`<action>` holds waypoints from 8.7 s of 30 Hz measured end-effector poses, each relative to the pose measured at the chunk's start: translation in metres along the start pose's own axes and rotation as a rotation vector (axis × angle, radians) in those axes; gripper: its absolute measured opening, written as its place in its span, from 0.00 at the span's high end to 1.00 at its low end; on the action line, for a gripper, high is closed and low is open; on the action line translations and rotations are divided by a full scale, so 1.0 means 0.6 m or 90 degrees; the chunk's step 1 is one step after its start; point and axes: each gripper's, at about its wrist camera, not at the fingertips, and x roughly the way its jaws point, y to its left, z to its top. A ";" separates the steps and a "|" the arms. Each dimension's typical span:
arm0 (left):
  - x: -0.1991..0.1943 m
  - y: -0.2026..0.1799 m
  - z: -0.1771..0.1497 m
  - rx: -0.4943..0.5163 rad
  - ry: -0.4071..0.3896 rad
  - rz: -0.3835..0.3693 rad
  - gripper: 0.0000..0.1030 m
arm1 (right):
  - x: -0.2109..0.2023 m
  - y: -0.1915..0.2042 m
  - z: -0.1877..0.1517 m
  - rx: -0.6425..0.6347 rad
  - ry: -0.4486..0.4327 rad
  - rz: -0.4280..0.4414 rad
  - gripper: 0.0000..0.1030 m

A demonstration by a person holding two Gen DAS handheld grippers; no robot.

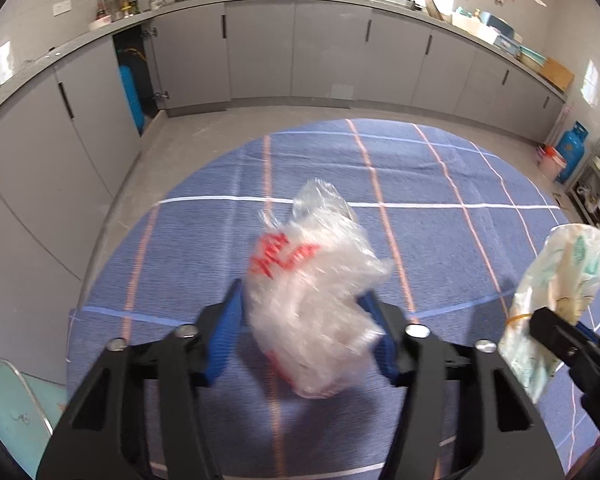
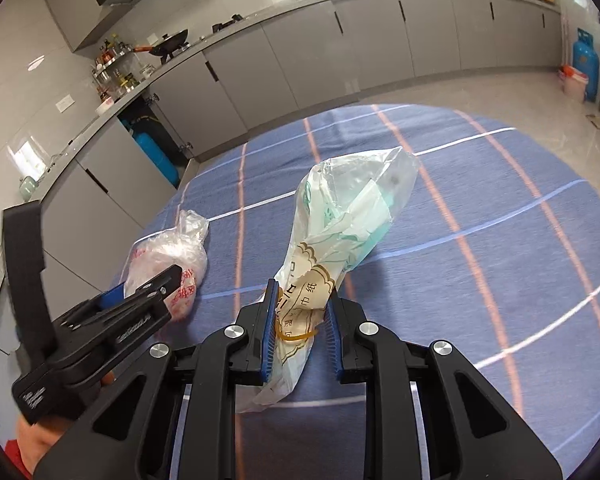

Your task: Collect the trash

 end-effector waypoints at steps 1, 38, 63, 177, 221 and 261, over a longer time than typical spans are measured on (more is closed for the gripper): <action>0.002 -0.006 0.000 0.006 -0.003 0.005 0.55 | -0.004 -0.006 -0.003 0.002 -0.002 -0.001 0.78; -0.265 0.091 -0.184 -0.061 -0.072 0.059 0.70 | -0.144 0.099 -0.129 -0.103 -0.026 0.077 0.78; -0.338 0.222 -0.269 -0.157 -0.099 0.101 0.70 | -0.152 0.244 -0.203 -0.206 0.003 0.152 0.78; -0.233 0.495 -0.300 -0.307 -0.011 0.214 0.70 | 0.085 0.568 -0.289 -0.458 0.148 0.189 0.77; -0.205 0.452 -0.332 -0.290 0.045 0.272 0.17 | 0.001 0.460 -0.245 -0.290 0.072 0.202 0.44; -0.471 0.336 -0.475 -0.280 -0.105 0.344 0.06 | -0.207 0.396 -0.383 -0.304 0.004 0.239 0.17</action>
